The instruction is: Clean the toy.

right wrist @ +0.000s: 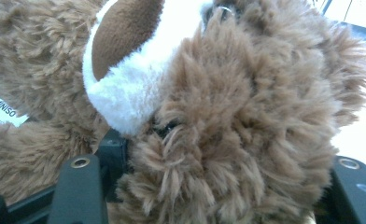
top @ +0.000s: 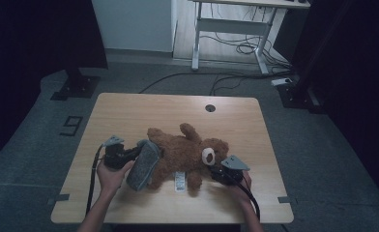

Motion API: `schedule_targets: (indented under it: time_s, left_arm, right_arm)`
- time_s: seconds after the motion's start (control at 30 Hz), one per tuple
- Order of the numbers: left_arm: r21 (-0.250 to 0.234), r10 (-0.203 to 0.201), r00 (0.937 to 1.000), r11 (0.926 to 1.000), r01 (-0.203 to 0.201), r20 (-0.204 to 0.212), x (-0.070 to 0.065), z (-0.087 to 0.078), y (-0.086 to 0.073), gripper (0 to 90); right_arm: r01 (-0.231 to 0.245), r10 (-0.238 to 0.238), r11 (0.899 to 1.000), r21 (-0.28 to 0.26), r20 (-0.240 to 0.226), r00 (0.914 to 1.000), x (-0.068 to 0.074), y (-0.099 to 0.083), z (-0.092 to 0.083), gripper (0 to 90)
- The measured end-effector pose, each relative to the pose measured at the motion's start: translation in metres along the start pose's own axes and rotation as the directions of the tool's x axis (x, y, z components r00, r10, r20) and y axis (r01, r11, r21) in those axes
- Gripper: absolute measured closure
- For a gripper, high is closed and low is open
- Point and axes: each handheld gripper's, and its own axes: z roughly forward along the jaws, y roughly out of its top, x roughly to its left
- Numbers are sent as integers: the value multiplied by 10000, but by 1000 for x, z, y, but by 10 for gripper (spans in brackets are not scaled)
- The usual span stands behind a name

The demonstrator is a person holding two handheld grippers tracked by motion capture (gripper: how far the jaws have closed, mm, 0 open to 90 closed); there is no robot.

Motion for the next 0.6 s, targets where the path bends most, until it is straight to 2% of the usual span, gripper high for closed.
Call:
schedule_targets:
  time_s: [0.07, 0.13, 0.23, 0.27, 0.3, 0.37, 0.4, 0.47, 0.53, 0.6]
  left_arm:
    - [15, 218, 9997, 9998, -218, 125, -10, 9, 8, 824]
    - [195, 592, 9981, 9980, -595, 172, -24, 24, 14, 822]
    - [809, 873, 9962, 9929, -874, 44, -36, 49, 13, 823]
    - [1137, 989, 9949, 9889, -960, -206, -38, 59, 10, 825]
    - [1175, 1003, 9944, 9885, -957, -336, -37, 63, 8, 827]
    - [1152, 571, 9978, 9919, -527, -351, -28, 66, 4, 827]
    - [1271, 447, 9980, 9911, -388, -439, -24, 66, 2, 826]
    - [1699, 616, 9944, 9844, -462, -861, -17, 67, -4, 824]
    - [2035, 364, 9940, 9790, -148, -1028, -7, 70, -10, 822]
    - [2479, 197, 9913, 9687, 133, -1303, 5, 75, -16, 821]
  right_arm:
    - [2, -2, 10000, -13, 15, 10000, 0, 0, 0, 359]
    - [11, -11, 10000, -11, 36, 10000, 0, 0, 0, 358]
    - [-1, 1, 10000, -10, 37, 10000, 0, 0, 0, 358]
    - [-5, 5, 10000, -8, 38, 10000, 0, 0, 0, 358]
    - [-11, 11, 10000, -3, 40, 10000, 0, 0, 0, 358]
    - [-74, 74, 10000, 16, 13, 10000, 0, 0, 0, 356]
    - [-85, 85, 10000, 8, 8, 10000, 0, 0, 0, 356]
    - [-100, 100, 9999, -32, -1, 9999, 0, 0, 0, 355]
    - [-124, 124, 9999, -43, -16, 9999, -1, 0, 0, 355]
    - [-143, 143, 9999, -34, -13, 9999, -1, 0, 0, 355]
